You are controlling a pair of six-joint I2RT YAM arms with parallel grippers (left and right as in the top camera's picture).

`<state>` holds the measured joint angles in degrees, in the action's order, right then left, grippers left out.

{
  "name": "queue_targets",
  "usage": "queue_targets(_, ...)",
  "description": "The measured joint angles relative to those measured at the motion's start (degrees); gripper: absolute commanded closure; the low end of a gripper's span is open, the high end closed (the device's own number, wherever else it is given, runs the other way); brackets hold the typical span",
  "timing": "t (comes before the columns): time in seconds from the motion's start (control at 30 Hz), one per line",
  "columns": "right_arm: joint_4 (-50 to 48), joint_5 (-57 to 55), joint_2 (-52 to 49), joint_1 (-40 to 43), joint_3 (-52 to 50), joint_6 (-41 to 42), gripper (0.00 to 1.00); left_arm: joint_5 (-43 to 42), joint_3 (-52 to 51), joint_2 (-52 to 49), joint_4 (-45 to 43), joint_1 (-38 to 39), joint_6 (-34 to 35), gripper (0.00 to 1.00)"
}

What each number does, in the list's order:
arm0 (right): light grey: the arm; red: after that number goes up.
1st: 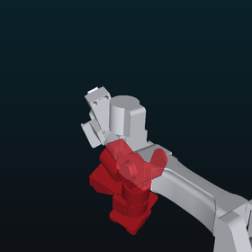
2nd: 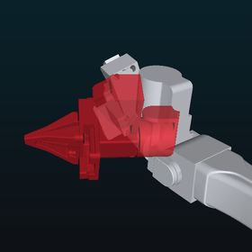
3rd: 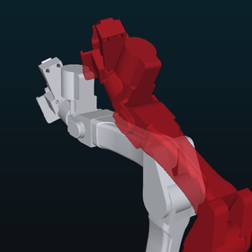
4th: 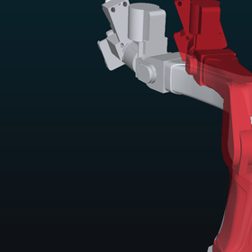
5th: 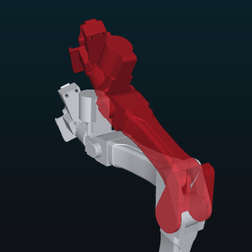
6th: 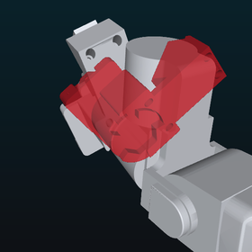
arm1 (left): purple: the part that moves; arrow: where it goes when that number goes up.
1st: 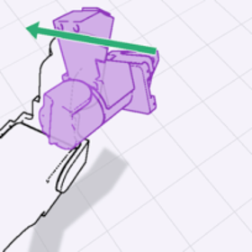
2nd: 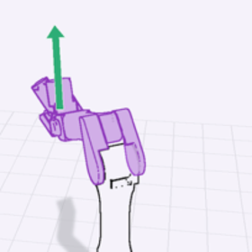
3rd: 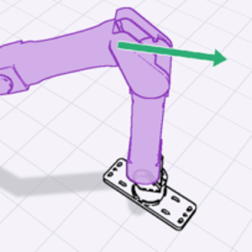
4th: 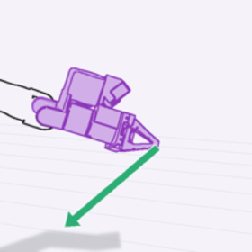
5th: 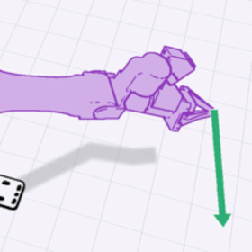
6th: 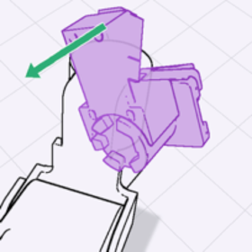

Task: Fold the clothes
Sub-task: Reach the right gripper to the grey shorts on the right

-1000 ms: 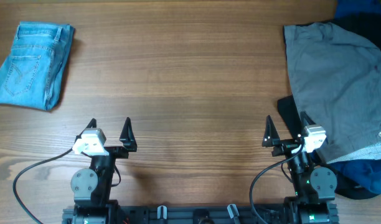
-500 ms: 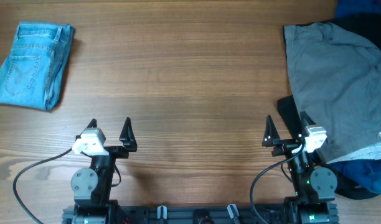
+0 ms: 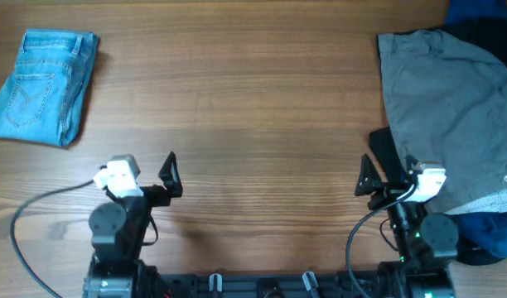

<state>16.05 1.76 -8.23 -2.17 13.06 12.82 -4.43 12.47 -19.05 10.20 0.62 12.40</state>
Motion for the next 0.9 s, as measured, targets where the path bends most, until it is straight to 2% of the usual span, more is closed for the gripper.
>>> queue_targets(0.13,3.0,-1.3,-11.3,0.0,8.3,0.0,0.00,0.0,7.8,-9.6,3.3,0.0,0.2,0.00)
queue_targets(0.27,12.4,-1.9,-27.2,0.0,19.8,-2.6,0.00,-0.7,14.3,-18.1,7.9,0.0,0.2,0.00)
queue_targets(0.43,18.7,-2.1,-46.5,0.0,30.9,-6.1,0.00,-3.0,17.5,-21.8,8.9,0.0,0.4,0.00)
queue_targets(0.57,19.5,-7.3,-55.9,0.4,32.0,-6.6,0.01,-4.0,17.5,-21.9,9.1,0.0,0.4,0.00)
queue_targets(0.77,19.4,-16.9,-67.9,5.7,32.0,-3.5,0.14,-4.3,17.5,-21.9,9.1,0.0,0.4,0.00)
queue_targets(0.8,19.3,-17.5,-69.1,6.5,32.0,-3.0,0.19,-4.3,17.5,-21.9,9.1,0.0,0.4,0.00)
queue_targets(0.9,19.0,-18.9,-74.1,8.7,32.1,-2.3,0.23,-4.3,17.5,-21.9,9.1,0.0,0.4,0.00)
